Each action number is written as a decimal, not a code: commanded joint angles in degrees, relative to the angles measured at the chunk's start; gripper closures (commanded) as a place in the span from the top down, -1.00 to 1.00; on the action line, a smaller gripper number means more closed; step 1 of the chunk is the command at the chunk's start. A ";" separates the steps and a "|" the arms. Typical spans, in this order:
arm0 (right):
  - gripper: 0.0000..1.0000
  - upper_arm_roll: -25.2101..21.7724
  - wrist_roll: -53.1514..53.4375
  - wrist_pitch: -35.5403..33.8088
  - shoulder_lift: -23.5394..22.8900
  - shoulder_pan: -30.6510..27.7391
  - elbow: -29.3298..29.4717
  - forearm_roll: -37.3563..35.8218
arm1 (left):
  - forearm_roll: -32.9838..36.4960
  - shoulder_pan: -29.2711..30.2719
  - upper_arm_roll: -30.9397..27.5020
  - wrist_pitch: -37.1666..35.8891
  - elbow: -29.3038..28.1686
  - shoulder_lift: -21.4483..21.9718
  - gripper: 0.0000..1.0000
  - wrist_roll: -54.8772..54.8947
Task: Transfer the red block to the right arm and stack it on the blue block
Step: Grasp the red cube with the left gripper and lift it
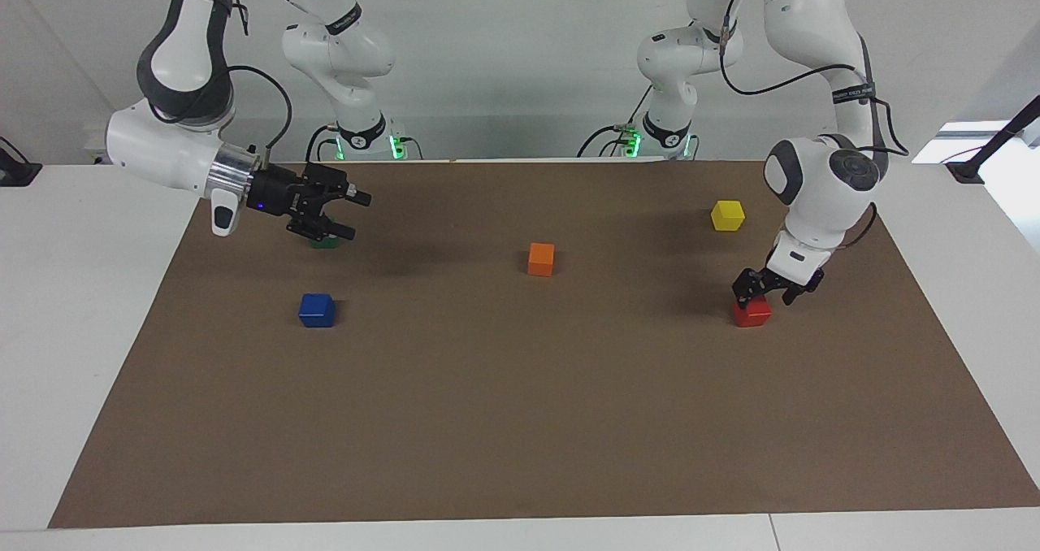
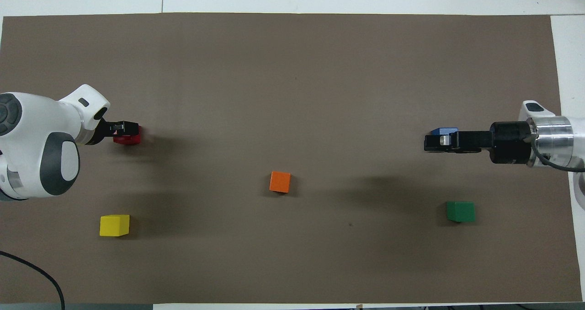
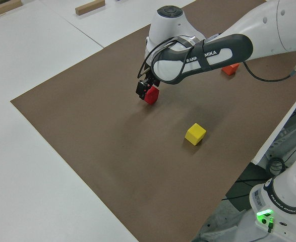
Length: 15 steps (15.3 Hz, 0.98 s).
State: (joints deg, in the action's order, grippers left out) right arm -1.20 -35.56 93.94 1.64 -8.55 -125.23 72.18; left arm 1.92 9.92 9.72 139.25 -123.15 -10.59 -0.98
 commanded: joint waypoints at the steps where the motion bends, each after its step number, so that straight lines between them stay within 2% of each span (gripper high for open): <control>1: 1.00 0.49 -1.62 -4.18 0.12 0.12 -2.12 6.02 | -0.51 -0.87 -0.05 3.58 -3.06 0.22 1.00 -1.04; 3: 1.00 0.49 -3.62 -10.76 -2.59 0.73 -3.62 12.34 | -0.51 -1.39 -0.05 3.66 -3.06 -0.22 1.00 -2.97; 4: 1.00 0.49 -5.99 -13.58 -4.26 1.08 -3.71 14.02 | -0.51 -2.01 -0.05 3.58 -2.89 -0.22 0.46 -4.28; 5: 1.00 0.49 -7.75 -16.83 -6.80 1.08 -3.71 15.52 | -0.51 -2.01 -0.05 2.97 -2.19 -0.31 -0.61 -6.65; 6: 1.00 0.49 -9.34 -19.99 -9.00 1.26 -3.71 17.88 | -0.25 -2.10 -0.14 1.66 -0.97 -0.31 -1.00 -6.84; 8: 1.00 0.58 -9.88 -25.09 -11.12 3.35 -3.80 22.71 | -0.16 -2.10 -0.05 -4.65 4.29 -1.88 -1.00 -7.37; 10: 1.00 0.58 -9.88 -30.89 -13.58 5.90 -5.02 30.17 | -0.60 -3.24 0.21 -17.01 10.18 -0.93 -1.00 -10.34; 12: 1.00 0.67 -9.88 -33.28 -14.03 9.07 -6.51 36.60 | -1.21 -3.85 1.61 -30.55 15.80 2.40 -1.00 -16.22; 15: 1.00 0.67 -9.97 -38.11 -16.92 14.34 -7.05 45.39 | -12.68 -4.74 4.42 -42.01 22.15 8.89 -1.00 -28.25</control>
State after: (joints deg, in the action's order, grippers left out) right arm -0.59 -44.10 59.15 -13.74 3.41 -131.10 112.54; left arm -4.66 6.17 13.22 104.53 -104.17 -7.00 -21.71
